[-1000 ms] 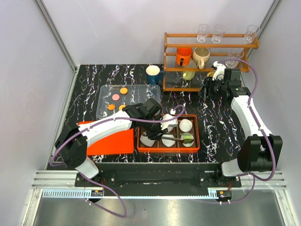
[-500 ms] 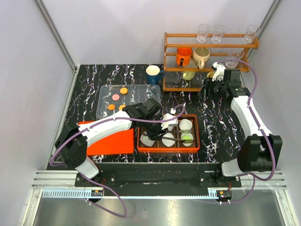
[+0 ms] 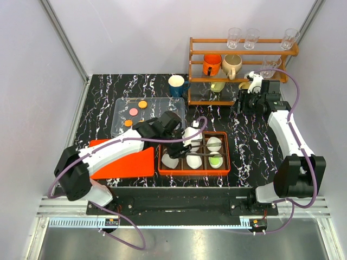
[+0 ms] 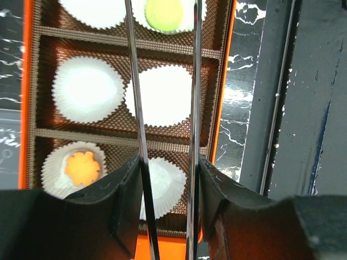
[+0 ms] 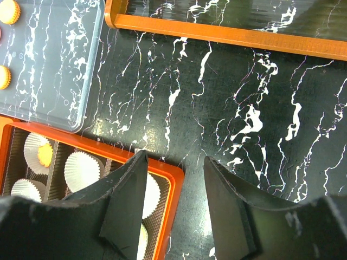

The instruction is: Pack the cookies

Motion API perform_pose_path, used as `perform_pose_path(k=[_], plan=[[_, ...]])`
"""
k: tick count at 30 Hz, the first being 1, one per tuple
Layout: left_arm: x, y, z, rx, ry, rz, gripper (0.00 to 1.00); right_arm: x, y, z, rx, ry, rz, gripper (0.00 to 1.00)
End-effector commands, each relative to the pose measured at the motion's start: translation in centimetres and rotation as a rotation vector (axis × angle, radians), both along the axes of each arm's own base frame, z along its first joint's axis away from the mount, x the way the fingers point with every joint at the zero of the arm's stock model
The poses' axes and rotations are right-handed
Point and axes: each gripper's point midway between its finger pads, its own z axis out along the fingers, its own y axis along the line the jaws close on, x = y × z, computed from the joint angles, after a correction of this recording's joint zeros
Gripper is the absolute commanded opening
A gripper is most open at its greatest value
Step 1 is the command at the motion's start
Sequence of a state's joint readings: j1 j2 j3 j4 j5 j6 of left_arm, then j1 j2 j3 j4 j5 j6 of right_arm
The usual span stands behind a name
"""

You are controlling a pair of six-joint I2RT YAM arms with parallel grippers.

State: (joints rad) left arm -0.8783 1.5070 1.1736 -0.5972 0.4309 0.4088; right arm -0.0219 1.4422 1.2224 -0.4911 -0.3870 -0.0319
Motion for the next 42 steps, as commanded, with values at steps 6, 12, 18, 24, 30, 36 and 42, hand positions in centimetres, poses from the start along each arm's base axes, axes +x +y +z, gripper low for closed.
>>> perform_pose_path(k=[6,12,18,24,30,36,42], plan=[[6.3,3.2,7.3,-0.199,-0.17,0.271,0.43,0.3,0.2,1.6,0.013,-0.059,0.014,0.54],[12.0,10.0,8.6,-0.234,-0.214,0.592,0.43,0.4,0.3,1.6,0.021,-0.055,0.017,0.55],[16.9,17.8,8.4,-0.231,-0.226,0.881,0.47,0.4,0.5,1.5,0.028,-0.051,0.021,0.55],[19.5,23.6,5.0,-0.154,-0.204,1.042,0.47,0.4,0.6,1.4,0.033,-0.047,0.025,0.55],[21.4,26.4,1.1,-0.096,-0.141,1.123,0.47,0.4,0.6,1.3,0.035,-0.044,0.027,0.55],[22.3,26.9,-1.8,-0.067,-0.087,1.138,0.48,0.3,0.6,1.1,0.031,-0.043,0.029,0.54],[22.4,26.8,-3.5,-0.055,-0.041,1.131,0.48,0.3,0.6,0.8,0.031,-0.036,0.03,0.55]])
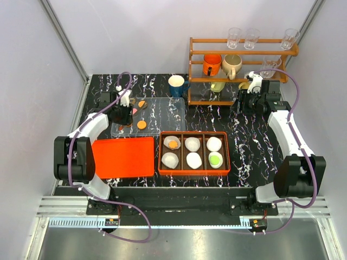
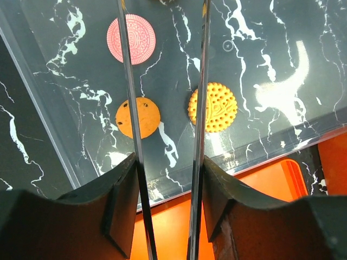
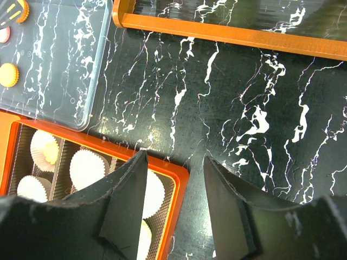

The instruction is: Pack the cookies

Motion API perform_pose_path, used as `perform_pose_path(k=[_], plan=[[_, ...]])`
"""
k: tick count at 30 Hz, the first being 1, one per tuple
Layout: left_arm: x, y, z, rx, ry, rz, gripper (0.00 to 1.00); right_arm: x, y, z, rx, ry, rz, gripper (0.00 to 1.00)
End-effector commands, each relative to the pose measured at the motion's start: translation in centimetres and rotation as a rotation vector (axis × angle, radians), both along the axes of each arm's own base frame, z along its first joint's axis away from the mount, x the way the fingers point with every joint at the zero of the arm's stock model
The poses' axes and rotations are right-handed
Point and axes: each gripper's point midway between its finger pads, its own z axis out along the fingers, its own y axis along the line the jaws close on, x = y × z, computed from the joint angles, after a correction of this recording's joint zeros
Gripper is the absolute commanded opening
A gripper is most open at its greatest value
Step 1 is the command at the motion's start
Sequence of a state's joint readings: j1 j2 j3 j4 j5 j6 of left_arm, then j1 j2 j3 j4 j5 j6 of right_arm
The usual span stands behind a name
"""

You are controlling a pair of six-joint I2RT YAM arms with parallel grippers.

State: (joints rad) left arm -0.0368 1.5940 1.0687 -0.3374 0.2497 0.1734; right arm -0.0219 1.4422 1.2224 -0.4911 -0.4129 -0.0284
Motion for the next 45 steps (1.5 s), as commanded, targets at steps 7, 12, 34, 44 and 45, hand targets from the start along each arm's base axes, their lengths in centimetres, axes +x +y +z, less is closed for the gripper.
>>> perform_pose_path(k=[7,12,34,44,45], plan=[[2.2,-0.1,-0.2,-0.02,-0.043,0.007,0.49,0.4,0.2,0.6,0.011,-0.035,0.016,0.54],[2.4,-0.2,-0.6,-0.023,-0.031,0.002,0.49,0.4,0.2,0.5,0.01,-0.034,0.016,0.55],[2.4,-0.1,-1.5,-0.084,0.016,0.005,0.37,0.5,0.2,0.3,0.013,-0.028,0.02,0.54],[2.0,-0.4,0.8,-0.092,-0.039,-0.013,0.25,0.6,0.3,0.2,0.015,-0.024,0.02,0.54],[2.0,-0.4,1.7,-0.092,-0.06,-0.016,0.25,0.5,0.2,0.1,0.014,-0.023,0.019,0.54]])
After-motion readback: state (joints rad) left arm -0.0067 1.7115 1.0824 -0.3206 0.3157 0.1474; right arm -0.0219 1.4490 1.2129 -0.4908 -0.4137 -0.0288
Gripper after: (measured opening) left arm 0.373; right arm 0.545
